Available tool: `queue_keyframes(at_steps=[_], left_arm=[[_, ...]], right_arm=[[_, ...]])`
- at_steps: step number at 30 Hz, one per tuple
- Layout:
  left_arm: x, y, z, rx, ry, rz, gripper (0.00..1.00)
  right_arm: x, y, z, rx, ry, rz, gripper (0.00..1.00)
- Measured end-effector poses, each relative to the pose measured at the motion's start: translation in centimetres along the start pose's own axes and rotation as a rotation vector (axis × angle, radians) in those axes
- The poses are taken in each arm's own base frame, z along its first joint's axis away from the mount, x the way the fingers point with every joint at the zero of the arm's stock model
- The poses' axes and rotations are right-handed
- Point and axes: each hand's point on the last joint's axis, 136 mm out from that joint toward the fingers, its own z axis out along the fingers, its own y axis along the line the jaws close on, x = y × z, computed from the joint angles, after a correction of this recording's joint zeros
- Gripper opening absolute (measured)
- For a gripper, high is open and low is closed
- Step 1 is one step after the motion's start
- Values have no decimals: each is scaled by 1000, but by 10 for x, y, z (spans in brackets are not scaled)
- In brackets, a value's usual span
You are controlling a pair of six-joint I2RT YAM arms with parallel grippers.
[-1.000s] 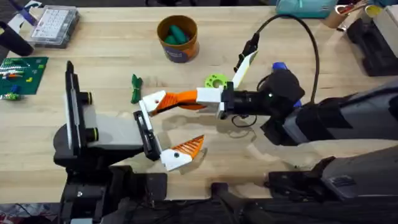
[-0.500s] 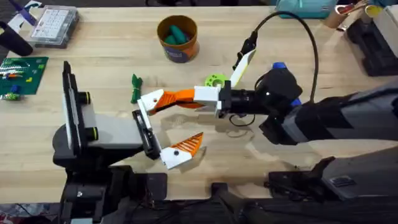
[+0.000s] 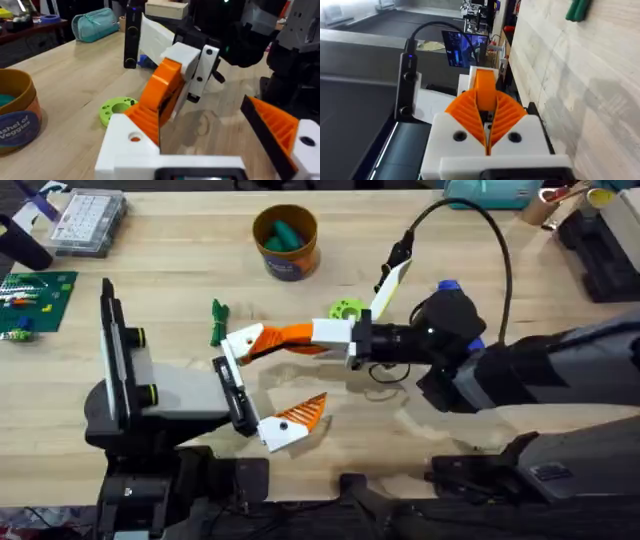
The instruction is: Pick up the gripper from the table and insert it into the empty holder that is missing its gripper. Then pick up a screw, insert it into the mounting hole, and use the screwdriver to tighten it. Finally, clean up the table by picking up the vegetable and placing it into the bucket.
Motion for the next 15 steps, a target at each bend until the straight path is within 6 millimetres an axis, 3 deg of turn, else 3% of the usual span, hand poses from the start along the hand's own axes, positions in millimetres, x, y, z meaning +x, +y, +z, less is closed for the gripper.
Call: queue_keyframes(at_steps=[2,4,5,9,10,15], left_arm=[[0,0,0,0,0,1,986],[0,-1,0,7,0,1,986],[0,-3,0,18,0,1,986],[0,-8,1,43,1,2,986],[0,-8,1,45,1,1,986],[0,-10,0,53,1,0,986]], right_arm=[[0,0,0,1,0,1,58],[1,-1,1,5,4,4,199],[2,-2,1,7,8,6,304],[6,-2,3,9,20,7,887],[7,-2,3,9,21,4,967],[7,-2,3,9,21,5,996]])
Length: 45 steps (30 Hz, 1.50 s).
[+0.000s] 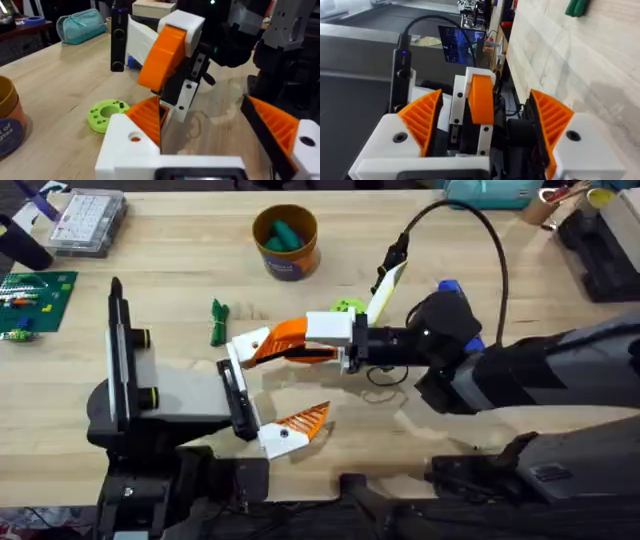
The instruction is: Pick up the gripper from the table and insert it into the empty holder that is missing its gripper. Then pick up a screw, insert it into the mounting hole, and use the screwdriver to tighten it. Finally, clean up the table by picking up the vegetable and placing it into the bucket.
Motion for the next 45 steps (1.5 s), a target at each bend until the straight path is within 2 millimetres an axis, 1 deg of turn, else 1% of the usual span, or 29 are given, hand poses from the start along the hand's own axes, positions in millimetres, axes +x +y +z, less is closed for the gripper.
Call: queue_keyframes(at_steps=[18,21,23,28,34,38,41,45], left_arm=[[1,-5,0,30,0,-6,986],[1,-6,0,33,0,-7,986],[1,-6,0,33,0,-7,986],[1,-6,0,33,0,-7,986],[1,-6,0,34,1,-8,986],[1,-6,0,34,1,-8,986],[1,-6,0,34,1,-8,986],[1,-6,0,34,1,-8,986]], right_arm=[[2,0,0,-2,12,0,996],[2,2,-2,-9,26,-6,996],[-1,4,-6,-16,24,-14,996],[-17,4,-19,-18,0,-9,996],[-42,1,-43,-10,-47,-3,996],[-67,3,-60,-8,-112,-24,996],[-91,3,-72,8,-171,-69,996],[-123,-2,-73,75,-225,-119,996]])
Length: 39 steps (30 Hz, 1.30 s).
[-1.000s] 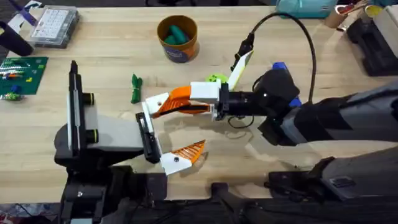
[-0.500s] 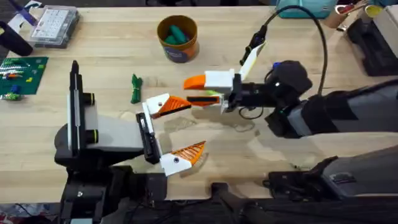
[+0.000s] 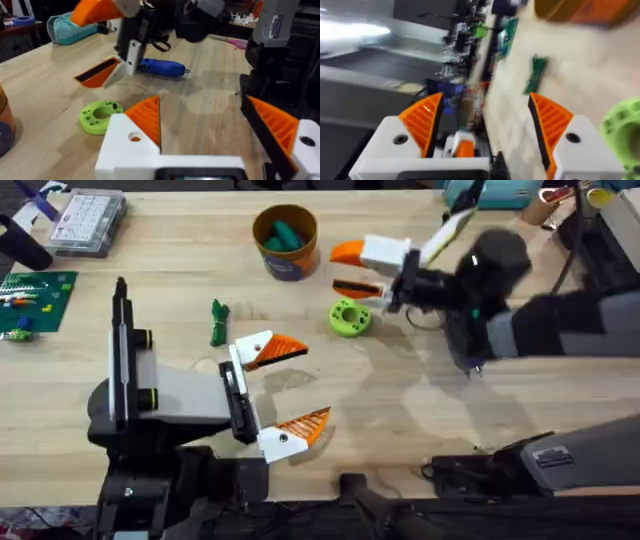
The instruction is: Pick up the gripper from the table and insert it into the empty holder that is missing its gripper. Then pick up a screw, insert it into the mounting hole, and use the screwdriver to tighten it. Finally, clean up the table by picking up the vegetable and placing it into the bucket.
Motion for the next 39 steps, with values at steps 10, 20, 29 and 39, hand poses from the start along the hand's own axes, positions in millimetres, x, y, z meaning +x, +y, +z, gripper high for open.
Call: queue_keyframes(at_steps=[10,20,29,39], left_arm=[[0,-1,0,5,0,-1,986],[0,-1,0,8,0,-2,986],[0,-1,0,8,0,-1,986],[0,-1,0,8,0,-2,988]], right_arm=[[-65,16,30,184,31,-227,996],[-46,61,-28,466,76,-390,996],[1,82,-103,767,131,-528,996],[47,75,-134,987,217,-571,997]])
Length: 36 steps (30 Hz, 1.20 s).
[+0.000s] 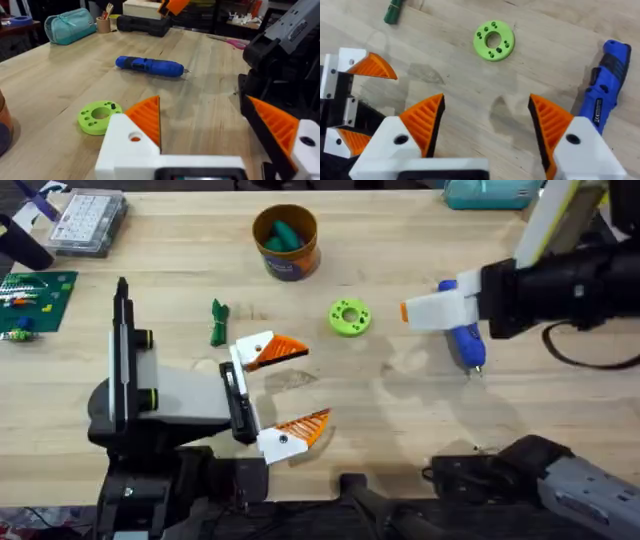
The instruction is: Pick up the gripper from the table and insert it into the empty holder that is missing its gripper. Then pick up a screw, insert it into the mounting hole, and use the screwdriver to tighten it. Finally, clean up the table by picking up the vegetable and placing it into the bucket.
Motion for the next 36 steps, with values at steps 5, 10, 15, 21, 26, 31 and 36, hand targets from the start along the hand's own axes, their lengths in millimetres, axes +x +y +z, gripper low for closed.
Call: queue_keyframes(at_steps=[5,10,15,21,26,31,36], left_arm=[[0,0,0,0,0,0,988],[0,0,0,0,0,0,988],[0,0,0,1,0,0,988],[0,0,0,0,0,0,988],[0,0,0,1,0,0,986],[0,0,0,1,0,0,986],[0,0,0,0,0,0,986]], right_arm=[[21,5,15,23,52,-51,997],[48,3,40,44,152,-73,997],[47,1,56,46,126,-47,997],[66,-8,78,64,154,-21,997],[67,-10,84,70,153,-17,997],[68,-11,86,73,161,-16,997],[68,-11,86,73,163,-15,997]])
